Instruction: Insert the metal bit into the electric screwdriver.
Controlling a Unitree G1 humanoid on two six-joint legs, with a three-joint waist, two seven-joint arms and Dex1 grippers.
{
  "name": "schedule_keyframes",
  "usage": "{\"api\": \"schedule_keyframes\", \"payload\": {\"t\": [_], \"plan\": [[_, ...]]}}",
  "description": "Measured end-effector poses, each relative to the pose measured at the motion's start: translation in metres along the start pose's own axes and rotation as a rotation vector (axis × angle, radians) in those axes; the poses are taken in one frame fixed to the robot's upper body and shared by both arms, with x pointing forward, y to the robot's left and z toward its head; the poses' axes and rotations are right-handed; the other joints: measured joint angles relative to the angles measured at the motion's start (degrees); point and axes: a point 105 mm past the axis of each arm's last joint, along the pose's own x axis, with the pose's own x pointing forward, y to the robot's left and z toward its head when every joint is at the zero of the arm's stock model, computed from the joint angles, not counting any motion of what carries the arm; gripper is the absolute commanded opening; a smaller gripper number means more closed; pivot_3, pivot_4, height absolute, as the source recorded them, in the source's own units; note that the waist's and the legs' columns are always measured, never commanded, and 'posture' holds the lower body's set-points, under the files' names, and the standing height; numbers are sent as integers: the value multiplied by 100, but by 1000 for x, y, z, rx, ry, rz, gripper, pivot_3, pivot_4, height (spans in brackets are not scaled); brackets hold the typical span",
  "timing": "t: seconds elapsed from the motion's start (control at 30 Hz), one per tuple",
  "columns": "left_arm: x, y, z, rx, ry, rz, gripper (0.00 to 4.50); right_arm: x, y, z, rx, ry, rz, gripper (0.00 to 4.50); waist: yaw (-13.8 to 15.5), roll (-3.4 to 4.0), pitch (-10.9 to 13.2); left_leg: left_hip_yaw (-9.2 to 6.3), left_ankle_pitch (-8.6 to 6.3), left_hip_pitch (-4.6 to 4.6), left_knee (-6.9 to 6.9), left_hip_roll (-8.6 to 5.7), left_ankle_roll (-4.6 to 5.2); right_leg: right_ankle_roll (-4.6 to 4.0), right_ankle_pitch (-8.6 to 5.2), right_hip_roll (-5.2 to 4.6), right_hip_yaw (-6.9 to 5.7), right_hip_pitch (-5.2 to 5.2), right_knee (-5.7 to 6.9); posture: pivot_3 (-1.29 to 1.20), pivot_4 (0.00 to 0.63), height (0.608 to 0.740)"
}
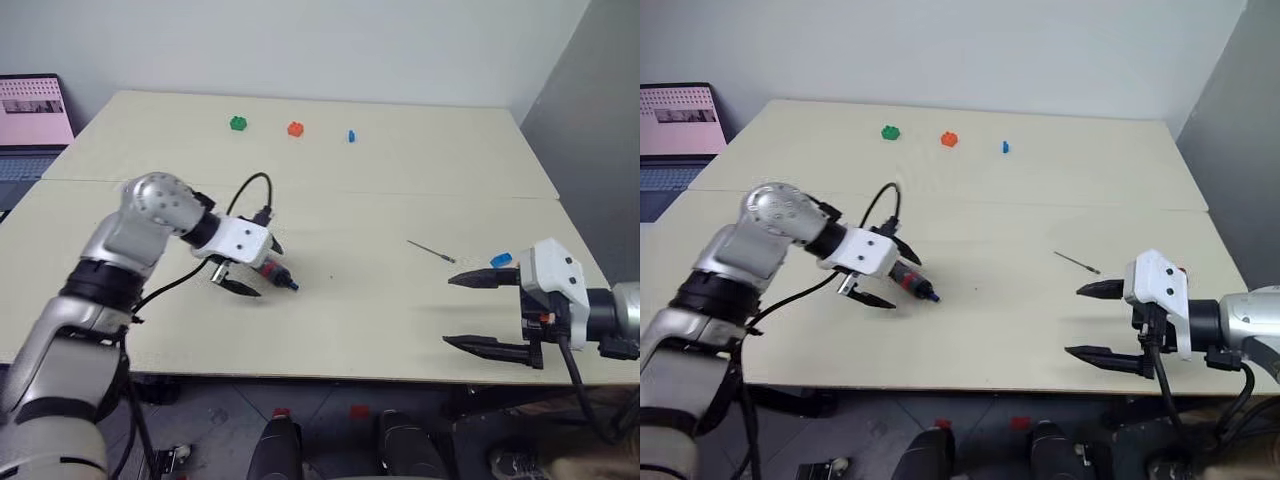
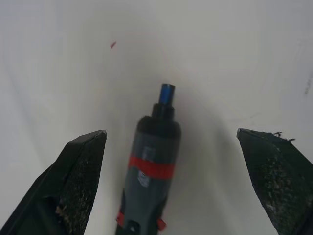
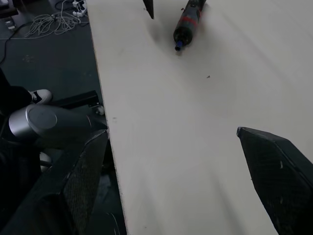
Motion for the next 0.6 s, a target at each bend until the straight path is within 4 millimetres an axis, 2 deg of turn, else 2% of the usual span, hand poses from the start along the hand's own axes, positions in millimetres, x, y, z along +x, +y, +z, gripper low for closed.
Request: {"api": "schedule_keyframes", "payload": {"t": [0.37, 0.6], "plan": [[19, 6, -11, 55, 91, -99, 4500, 3, 6, 3, 8, -5, -23, 4421, 2, -1, 0, -6, 0, -1, 5, 0, 0, 2, 1, 1, -1, 4, 2, 0, 150, 740], [30, 10, -7, 93, 90, -91, 4500, 4, 6, 3, 18, -12, -30, 4421, 1, -2, 1, -9, 1, -4, 7, -1, 1, 4, 2, 1, -2, 4, 4, 0, 150, 740]]}}
